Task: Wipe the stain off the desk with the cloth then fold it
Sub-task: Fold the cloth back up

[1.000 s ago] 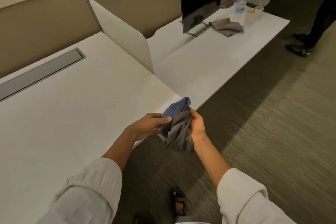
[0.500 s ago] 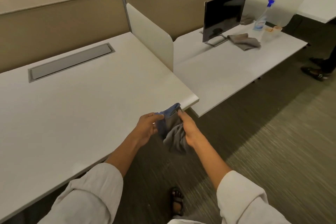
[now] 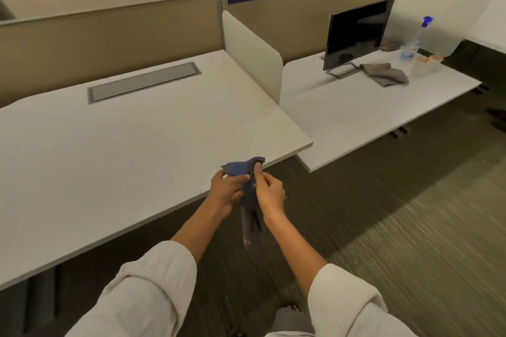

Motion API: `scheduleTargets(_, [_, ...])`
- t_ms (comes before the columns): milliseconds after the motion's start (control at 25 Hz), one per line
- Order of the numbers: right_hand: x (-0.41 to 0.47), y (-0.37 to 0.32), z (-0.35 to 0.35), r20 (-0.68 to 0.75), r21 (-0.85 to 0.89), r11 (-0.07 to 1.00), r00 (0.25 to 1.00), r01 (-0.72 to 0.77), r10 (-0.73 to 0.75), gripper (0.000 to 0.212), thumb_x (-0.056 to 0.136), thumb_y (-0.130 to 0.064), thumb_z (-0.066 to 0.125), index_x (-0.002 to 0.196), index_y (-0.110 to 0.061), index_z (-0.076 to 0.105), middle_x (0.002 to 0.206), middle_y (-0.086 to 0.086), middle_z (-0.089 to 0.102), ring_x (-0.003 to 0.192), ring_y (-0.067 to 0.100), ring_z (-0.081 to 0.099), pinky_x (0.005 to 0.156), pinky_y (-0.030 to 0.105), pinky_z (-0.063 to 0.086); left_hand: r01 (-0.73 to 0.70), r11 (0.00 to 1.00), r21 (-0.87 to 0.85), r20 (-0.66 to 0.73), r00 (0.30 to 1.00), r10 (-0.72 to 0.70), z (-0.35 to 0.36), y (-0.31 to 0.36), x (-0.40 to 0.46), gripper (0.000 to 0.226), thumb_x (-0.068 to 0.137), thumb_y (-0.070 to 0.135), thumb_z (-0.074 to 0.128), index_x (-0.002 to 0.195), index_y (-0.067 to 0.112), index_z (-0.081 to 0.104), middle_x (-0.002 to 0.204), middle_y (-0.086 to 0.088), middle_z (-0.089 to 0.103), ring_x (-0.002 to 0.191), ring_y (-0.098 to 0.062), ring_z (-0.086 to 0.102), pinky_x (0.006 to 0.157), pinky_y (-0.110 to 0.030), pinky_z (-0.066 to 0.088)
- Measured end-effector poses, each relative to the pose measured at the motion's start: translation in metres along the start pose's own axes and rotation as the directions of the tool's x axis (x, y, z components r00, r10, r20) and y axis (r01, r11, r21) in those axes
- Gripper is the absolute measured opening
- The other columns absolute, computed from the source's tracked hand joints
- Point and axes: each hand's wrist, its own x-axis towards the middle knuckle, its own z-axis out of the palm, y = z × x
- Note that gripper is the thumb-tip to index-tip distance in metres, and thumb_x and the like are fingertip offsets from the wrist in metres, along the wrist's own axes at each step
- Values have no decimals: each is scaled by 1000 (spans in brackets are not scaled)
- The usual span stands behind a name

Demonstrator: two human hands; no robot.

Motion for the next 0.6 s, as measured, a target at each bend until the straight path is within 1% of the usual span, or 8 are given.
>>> scheduleTargets(80, [-4, 9, -6, 177, 35, 999, 983, 37, -43, 40, 75, -68, 67, 88, -31, 75, 90, 0, 75, 90, 20, 70, 84, 43, 59, 5, 998, -65, -6, 1000, -5, -1, 7, -5, 52, 81, 6, 72, 129, 7, 55, 122, -17, 65, 110, -36, 64, 80, -40, 59])
scheduleTargets(160, [-3, 13, -19, 287, 34, 997, 955, 66, -73, 25, 83, -45, 73, 98, -26, 75, 95, 6, 75, 97, 23, 70, 91, 49, 56, 9, 995, -103, -23, 1000, -12, 2, 13, -9, 47, 88, 13, 68, 131, 6, 54, 125, -17, 63, 112, -39, 62, 91, -50, 55])
scheduleTargets(200, [-1, 13, -27, 337, 56, 997, 939, 58, -73, 21, 88, -34, 71, 104, -21, 75, 99, 8, 76, 100, 24, 70, 95, 49, 54, 9, 995, -98, -42, 999, -13, 2, 15, -9, 43, 91, 16, 64, 132, 5, 54, 125, -17, 63, 112, -40, 62, 93, -53, 54])
scheduleTargets(280, [3, 13, -45, 449, 112, 994, 892, 2, -52, 25, 94, -27, 63, 114, -14, 72, 108, 9, 75, 108, 24, 68, 100, 46, 51, 10, 998, -67, -130, 991, -19, 5, 20, -9, 38, 95, 17, 59, 130, 2, 54, 122, -17, 62, 111, -39, 62, 94, -54, 52])
scheduleTargets(360, [7, 9, -68, 516, 113, 991, 856, -77, 7, 25, 96, -29, 59, 112, -15, 71, 109, 8, 74, 110, 25, 67, 100, 46, 50, 31, 997, -67, -247, 968, -47, 6, 27, -12, 27, 93, 18, 57, 115, 2, 60, 107, -16, 65, 98, -32, 64, 86, -45, 54])
scheduleTargets(480, [15, -5, -97, 379, -43, 999, 925, -11, 27, 26, 98, -31, 55, 101, -10, 70, 93, 11, 74, 91, 26, 70, 86, 40, 55, -4, 999, -40, -303, 953, -8, 0, 27, -14, 8, 83, 16, 56, 83, 12, 63, 73, -4, 61, 71, -20, 57, 62, -31, 45])
scheduleTargets(560, [21, -11, -116, 201, -178, 983, 980, 46, -10, 35, 98, -34, 56, 93, -1, 67, 84, 16, 68, 82, 28, 65, 75, 39, 52, -29, 999, 38, -352, 935, 41, -3, 17, -17, 9, 80, 15, 58, 84, 9, 64, 72, -4, 61, 72, -21, 57, 58, -29, 43])
scheduleTargets(600, [23, -13, -124, 137, -220, 974, 990, 61, -31, 37, 98, -34, 57, 90, 1, 66, 83, 17, 67, 81, 29, 65, 75, 40, 53, -43, 995, 91, -376, 924, 74, -4, 11, -19, 11, 81, 15, 58, 87, 9, 65, 77, -4, 62, 77, -21, 58, 60, -29, 44])
